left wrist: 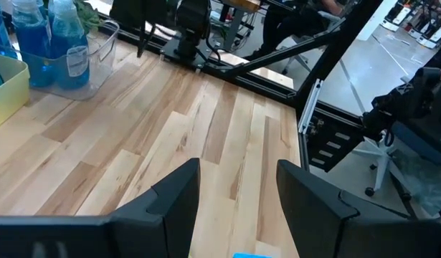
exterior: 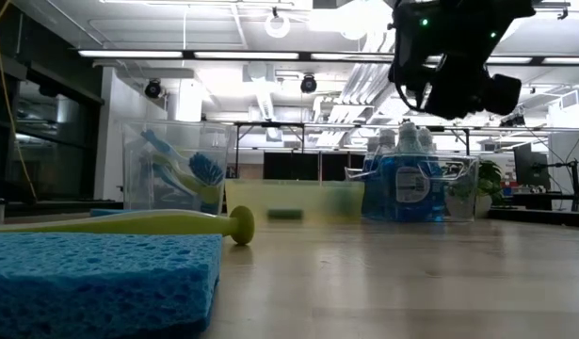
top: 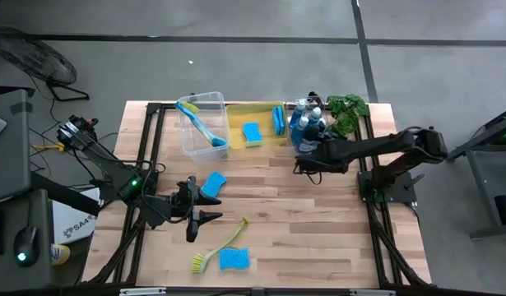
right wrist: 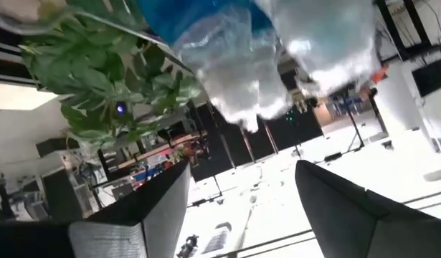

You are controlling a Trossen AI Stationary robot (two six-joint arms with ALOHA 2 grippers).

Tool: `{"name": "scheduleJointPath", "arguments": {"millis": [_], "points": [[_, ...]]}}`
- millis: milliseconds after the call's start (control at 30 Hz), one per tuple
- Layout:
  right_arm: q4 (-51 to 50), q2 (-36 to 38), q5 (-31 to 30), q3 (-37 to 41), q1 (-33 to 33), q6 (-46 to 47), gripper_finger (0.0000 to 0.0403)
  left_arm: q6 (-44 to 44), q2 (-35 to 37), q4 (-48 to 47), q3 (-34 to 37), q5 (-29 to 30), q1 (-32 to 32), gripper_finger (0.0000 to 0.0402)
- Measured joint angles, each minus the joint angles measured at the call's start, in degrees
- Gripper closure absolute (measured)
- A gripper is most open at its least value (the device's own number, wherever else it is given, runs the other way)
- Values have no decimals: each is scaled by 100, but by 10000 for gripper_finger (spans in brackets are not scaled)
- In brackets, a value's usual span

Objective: Pick & Place Kitchen Sink Supplies
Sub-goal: Put the yellow dish brush into the white bin

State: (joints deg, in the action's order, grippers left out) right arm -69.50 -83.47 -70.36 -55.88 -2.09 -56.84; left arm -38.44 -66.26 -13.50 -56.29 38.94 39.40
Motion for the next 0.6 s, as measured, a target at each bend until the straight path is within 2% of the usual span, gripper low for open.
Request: {"name": "scheduleJointPath", "arguments": {"millis": [300, 600], "points": [[-10, 674, -390, 0, 0, 189, 155, -2, 0, 4, 0, 13, 0, 220], [75, 1495, -672, 0, 174, 1360, 155, -85, 0, -4, 0, 130, 0, 220]]}}
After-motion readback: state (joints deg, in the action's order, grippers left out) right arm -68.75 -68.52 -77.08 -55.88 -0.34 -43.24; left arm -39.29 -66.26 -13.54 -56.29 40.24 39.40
